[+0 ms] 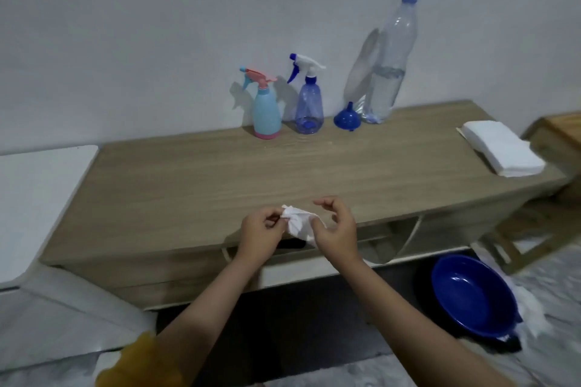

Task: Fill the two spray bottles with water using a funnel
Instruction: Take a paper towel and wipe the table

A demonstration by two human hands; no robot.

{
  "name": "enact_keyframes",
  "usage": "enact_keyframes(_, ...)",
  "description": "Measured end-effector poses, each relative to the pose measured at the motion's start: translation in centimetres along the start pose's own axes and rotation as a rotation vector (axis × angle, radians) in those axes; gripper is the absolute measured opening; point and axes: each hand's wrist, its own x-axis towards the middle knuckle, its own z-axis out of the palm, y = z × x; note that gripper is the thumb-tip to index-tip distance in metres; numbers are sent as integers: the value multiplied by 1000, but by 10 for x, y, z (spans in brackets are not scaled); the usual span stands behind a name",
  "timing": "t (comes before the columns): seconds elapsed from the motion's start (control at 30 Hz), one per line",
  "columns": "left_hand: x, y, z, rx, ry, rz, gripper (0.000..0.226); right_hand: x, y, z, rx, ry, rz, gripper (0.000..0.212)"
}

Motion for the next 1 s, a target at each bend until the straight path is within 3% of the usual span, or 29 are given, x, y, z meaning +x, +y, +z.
enact_keyframes(0.2, -26, 57, 121, -98, -123, -48, 18, -24, 33, -135, -52, 132, 90, 9)
enact_keyframes(0.33, -50, 85, 208, -137, -320, -45, 15, -46, 46, -226, -27, 169, 142, 9)
enact_keyframes(0.47, -78, 99, 289, -133, -408, -24, 8, -72, 67, -305, 7, 277, 246, 10)
enact_keyframes(0.53, -91, 107, 328, -145, -489, -15, 6, -83, 79, -337, 6, 368, 277, 19)
enact_keyframes(0.67, -109, 120, 403, -130, -657, -41, 22, -105, 97, -394, 67, 546, 363, 27)
enact_keyframes(0.8, -118, 124, 475, -56, -778, -21, 22, -112, 122, -444, 153, 713, 487, 15)
enact_keyframes(1.0, -116, 114, 575, 63, -923, -34, 20, -105, 176, -513, 121, 768, 659, 7)
